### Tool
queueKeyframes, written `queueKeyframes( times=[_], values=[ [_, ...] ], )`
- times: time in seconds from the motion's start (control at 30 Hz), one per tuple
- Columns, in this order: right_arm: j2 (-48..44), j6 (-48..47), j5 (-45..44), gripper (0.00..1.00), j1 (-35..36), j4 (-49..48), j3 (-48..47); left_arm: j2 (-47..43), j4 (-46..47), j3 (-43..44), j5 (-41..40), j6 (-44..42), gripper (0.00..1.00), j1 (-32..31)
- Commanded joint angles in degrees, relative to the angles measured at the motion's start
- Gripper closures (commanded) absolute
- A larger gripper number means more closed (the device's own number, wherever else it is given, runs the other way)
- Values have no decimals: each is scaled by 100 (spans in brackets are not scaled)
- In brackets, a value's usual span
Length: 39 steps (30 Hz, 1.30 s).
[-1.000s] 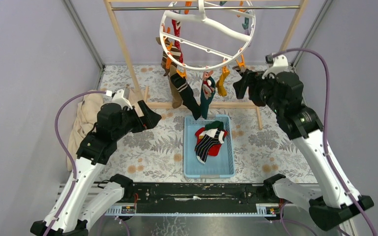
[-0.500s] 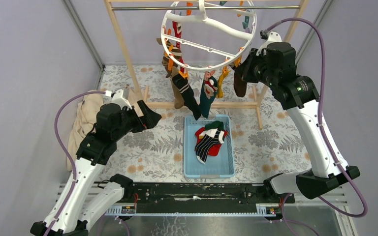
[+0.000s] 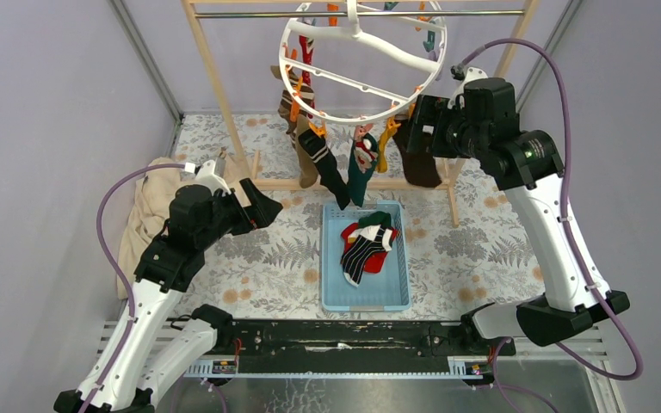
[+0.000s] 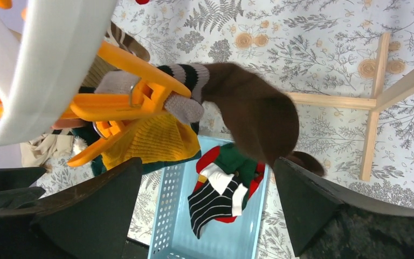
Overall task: Remove the socks clipped to the hanger
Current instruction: Adjust the hanger on the clothesline.
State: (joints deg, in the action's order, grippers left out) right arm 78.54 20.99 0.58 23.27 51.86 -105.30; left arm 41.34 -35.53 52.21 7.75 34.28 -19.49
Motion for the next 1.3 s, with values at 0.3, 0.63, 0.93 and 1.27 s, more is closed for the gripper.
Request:
queueKeyframes(
  times=[0.3, 0.63, 0.93, 1.27],
  values=[
    [-967, -176, -160, 0, 27, -436, 1385, -111, 332, 36, 109, 51, 1, 28],
    [-2281, -69, 383, 0, 29, -1318, 3220, -60, 91, 416, 3, -35, 1, 35],
    [-2746, -9, 1482, 4, 31, -1733, 3851, -50, 523, 471, 428, 32, 1, 33],
    [-3160, -156, 2661, 20, 42, -2299, 3839, 95, 1537, -85, 706, 240, 1, 27]
  ],
)
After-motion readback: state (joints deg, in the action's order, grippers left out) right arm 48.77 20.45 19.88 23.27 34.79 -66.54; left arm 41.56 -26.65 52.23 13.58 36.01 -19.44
